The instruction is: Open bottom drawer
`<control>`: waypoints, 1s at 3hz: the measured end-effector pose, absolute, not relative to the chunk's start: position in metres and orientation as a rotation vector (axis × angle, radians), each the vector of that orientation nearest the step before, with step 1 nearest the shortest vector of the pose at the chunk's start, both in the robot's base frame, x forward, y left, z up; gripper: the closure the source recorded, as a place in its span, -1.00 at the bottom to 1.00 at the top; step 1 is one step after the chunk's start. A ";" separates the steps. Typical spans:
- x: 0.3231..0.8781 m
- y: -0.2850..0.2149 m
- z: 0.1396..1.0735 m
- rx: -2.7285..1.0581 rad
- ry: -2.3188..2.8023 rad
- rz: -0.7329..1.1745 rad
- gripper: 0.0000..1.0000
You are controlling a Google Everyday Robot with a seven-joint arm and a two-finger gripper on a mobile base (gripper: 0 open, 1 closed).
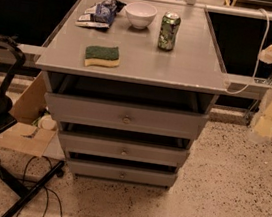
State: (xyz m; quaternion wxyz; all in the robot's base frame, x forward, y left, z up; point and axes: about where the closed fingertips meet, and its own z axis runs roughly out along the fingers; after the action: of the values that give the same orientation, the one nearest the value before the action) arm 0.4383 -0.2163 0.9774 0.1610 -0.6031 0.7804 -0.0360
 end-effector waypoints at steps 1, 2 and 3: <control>0.438 -0.216 0.977 -1.722 2.228 -0.103 -1.00; 0.434 -0.221 0.948 -1.700 2.252 -0.087 -1.00; 0.427 -0.239 0.884 -1.683 2.290 -0.115 -1.00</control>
Offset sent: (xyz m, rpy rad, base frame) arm -0.0141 -0.0162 -0.1063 0.0318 0.0602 -0.0708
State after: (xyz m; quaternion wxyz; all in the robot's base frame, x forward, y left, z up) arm 0.4272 -0.2388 0.8843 0.1482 -0.5850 0.7963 -0.0400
